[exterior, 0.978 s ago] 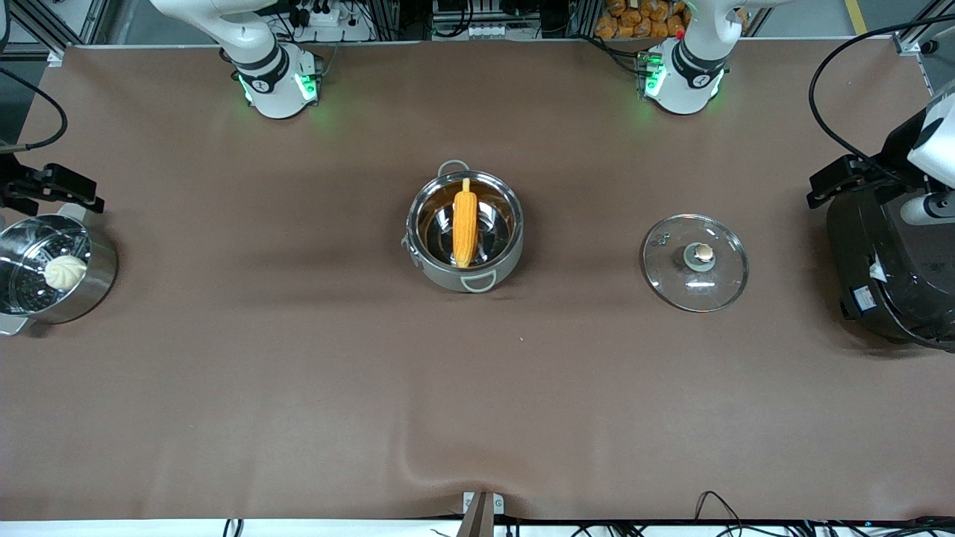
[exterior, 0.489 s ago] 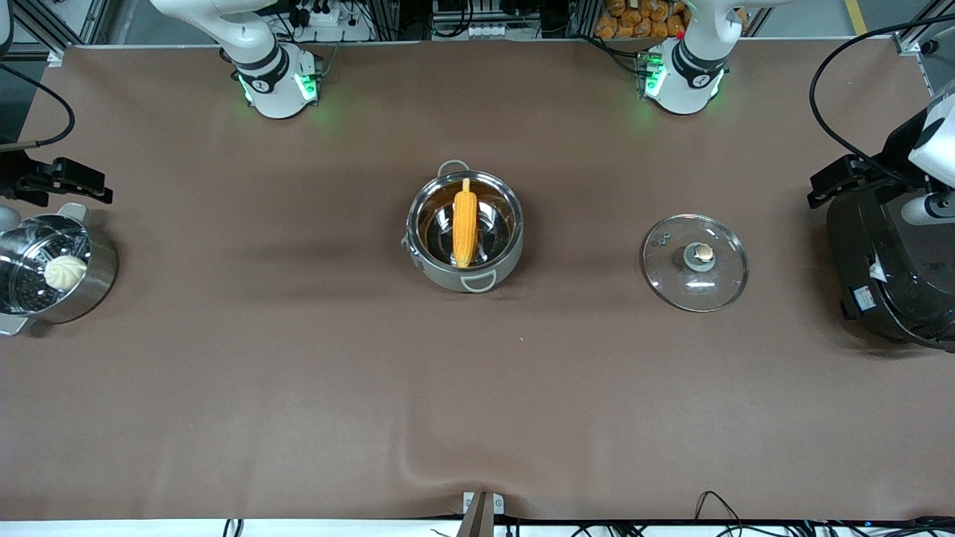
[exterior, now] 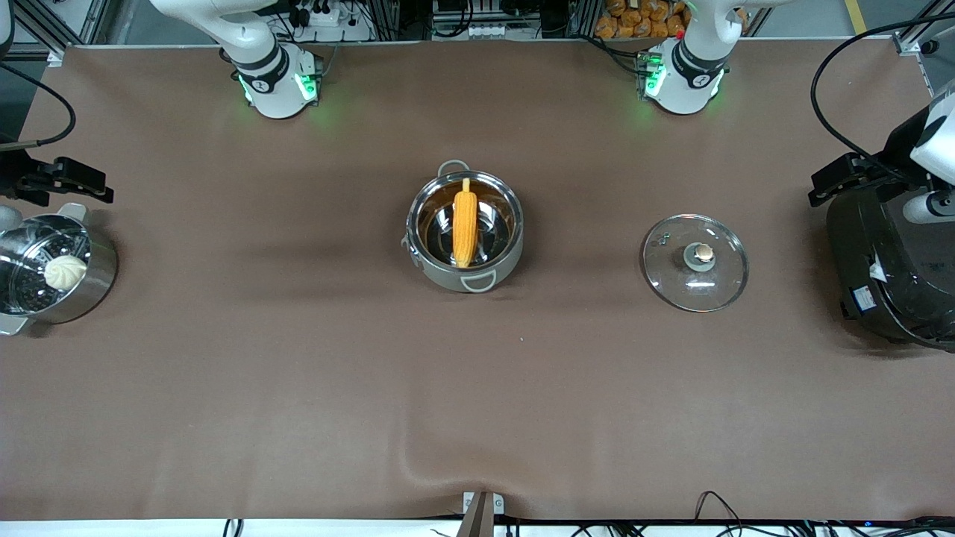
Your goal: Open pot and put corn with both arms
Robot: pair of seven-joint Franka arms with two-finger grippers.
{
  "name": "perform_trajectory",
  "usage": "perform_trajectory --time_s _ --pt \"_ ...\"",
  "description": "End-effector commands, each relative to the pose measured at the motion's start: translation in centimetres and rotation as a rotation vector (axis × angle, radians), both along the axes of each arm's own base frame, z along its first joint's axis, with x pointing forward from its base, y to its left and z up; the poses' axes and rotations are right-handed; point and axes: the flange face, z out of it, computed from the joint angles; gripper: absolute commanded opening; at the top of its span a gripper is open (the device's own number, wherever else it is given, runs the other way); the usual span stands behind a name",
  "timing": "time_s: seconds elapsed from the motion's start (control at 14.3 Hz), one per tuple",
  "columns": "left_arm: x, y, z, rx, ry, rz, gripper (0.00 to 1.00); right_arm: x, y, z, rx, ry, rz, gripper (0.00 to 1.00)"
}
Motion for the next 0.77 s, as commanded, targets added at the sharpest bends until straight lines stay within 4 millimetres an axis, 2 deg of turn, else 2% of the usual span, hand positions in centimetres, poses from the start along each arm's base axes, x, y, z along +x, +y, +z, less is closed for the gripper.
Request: perform_trajectory --time_s 0.0,0.7 --pt "-0.6 0.1 0.7 -0.007 0.015 -0.021 1.00 -0.8 0.3 0.8 0.015 -0.005 0.003 1.00" --pt "-0.7 0.5 0.5 0.002 0.043 -0.014 1.00 -0.7 1.4 0.8 0.013 -0.007 -0.049 1.00"
